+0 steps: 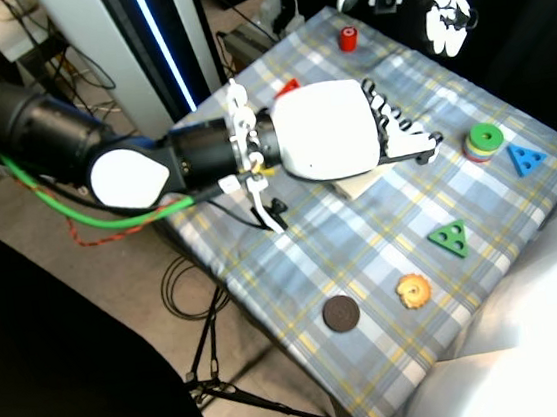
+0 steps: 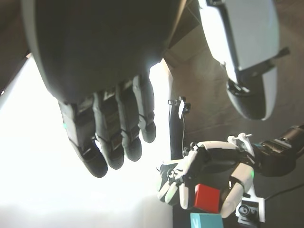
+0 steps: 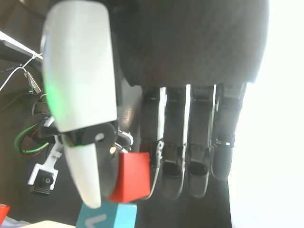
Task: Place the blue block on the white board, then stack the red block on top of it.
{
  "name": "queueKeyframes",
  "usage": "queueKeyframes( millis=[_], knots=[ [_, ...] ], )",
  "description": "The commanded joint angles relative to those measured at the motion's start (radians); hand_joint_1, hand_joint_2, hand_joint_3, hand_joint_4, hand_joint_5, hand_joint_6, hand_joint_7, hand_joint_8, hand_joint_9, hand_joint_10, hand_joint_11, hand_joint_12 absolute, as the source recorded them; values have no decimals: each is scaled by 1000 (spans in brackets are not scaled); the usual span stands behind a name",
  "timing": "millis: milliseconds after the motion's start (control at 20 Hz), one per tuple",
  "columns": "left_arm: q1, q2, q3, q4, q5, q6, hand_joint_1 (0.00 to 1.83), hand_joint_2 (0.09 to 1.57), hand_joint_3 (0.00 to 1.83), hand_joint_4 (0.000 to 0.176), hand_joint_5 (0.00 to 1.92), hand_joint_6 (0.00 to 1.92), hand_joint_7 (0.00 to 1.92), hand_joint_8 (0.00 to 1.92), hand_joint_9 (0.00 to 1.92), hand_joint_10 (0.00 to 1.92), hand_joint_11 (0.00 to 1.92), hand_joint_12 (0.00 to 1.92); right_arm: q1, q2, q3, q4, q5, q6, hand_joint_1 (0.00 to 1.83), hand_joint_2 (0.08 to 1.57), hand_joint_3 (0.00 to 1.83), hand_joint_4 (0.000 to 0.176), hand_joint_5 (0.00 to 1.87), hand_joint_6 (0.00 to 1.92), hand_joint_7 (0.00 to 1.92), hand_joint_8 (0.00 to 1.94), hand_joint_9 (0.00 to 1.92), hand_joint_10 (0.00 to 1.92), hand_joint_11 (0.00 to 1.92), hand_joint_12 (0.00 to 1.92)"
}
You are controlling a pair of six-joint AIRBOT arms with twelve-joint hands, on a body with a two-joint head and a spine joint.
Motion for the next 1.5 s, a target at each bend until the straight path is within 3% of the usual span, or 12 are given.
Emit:
queueKeyframes(
  millis=[0, 300, 750, 800, 850, 900, 950, 1000, 1050, 1300, 1350, 1450],
  knots=[
    [-5, 3, 2, 14, -123, -11, 789, 828, 0, 118, 431, 2, 443, 4, 335, 6, 0, 801, 8, -1, -3, 46, 89, 5, 1131, 1110, 0, 0, 981, 987, 860, 9, 715, 15, 93, 1059],
    [-5, 2, 2, 14, -123, -11, 779, 835, 2, 134, 431, 2, 437, 2, 333, 2, 0, 810, 10, -2, -6, 41, 89, 5, 1129, 1103, 0, 0, 996, 962, 882, 13, 757, 24, 119, 1049],
    [-6, 1, 3, 14, -122, -11, 792, 833, 0, 138, 424, 0, 428, 0, 330, 2, 0, 816, 27, -2, -12, 25, 98, 11, 1097, 1100, 0, 0, 1004, 950, 881, 6, 766, 15, 89, 1117],
    [-6, 1, 3, 13, -122, -11, 807, 829, 0, 138, 422, 0, 424, 0, 328, 1, 0, 814, 28, -2, -13, 23, 98, 11, 1089, 1096, 0, 10, 1010, 942, 883, 6, 745, 8, 73, 1119],
    [-6, 1, 4, 13, -121, -11, 819, 827, 0, 134, 424, 1, 422, 0, 326, 1, 0, 814, 29, -4, -13, 21, 98, 11, 1078, 1095, 0, 39, 1010, 941, 882, 5, 736, 4, 56, 1141],
    [-6, 0, 4, 13, -121, -11, 811, 829, 0, 128, 425, 2, 425, 1, 329, 2, 0, 814, 30, -7, -13, 19, 98, 12, 1077, 1094, 0, 43, 1013, 939, 880, 4, 695, 2, 10, 1137],
    [-7, 0, 5, 13, -121, -11, 805, 831, 0, 130, 427, 2, 423, 1, 327, 1, 0, 815, 30, -8, -13, 18, 98, 12, 1086, 1091, 0, 27, 1021, 926, 892, 8, 736, 18, 22, 1195],
    [-7, 0, 5, 13, -120, -11, 798, 832, 0, 135, 425, 1, 425, 2, 327, 1, 0, 814, 31, -10, -13, 16, 98, 12, 1085, 1091, 0, 30, 1020, 927, 897, 8, 764, 27, 26, 1245],
    [-8, 0, 5, 13, -120, -11, 796, 838, 2, 139, 422, 0, 424, 1, 328, 1, 0, 800, 31, -11, -12, 15, 98, 12, 1094, 1094, 1, 1, 1016, 933, 901, 10, 781, 33, 16, 1250],
    [-8, 1, 4, 13, -120, -11, 801, 832, 0, 137, 432, 1, 423, 0, 326, 0, 0, 829, 31, -11, -9, 15, 92, 13, 1094, 1096, 0, 0, 1012, 932, 897, 9, 786, 42, 13, 1297],
    [-8, 1, 4, 13, -121, -11, 805, 831, 0, 139, 428, 0, 419, 0, 318, 0, 0, 828, 31, -11, -9, 15, 92, 13, 1085, 1095, 0, 20, 1015, 925, 899, 10, 784, 45, 2, 1322],
    [-8, 1, 4, 13, -121, -11, 789, 830, 0, 131, 427, 0, 423, 2, 320, 1, 0, 824, 31, -15, -5, 15, 92, 13, 1095, 1093, 0, 0, 1020, 915, 892, 9, 767, 47, 0, 1313]
  ],
)
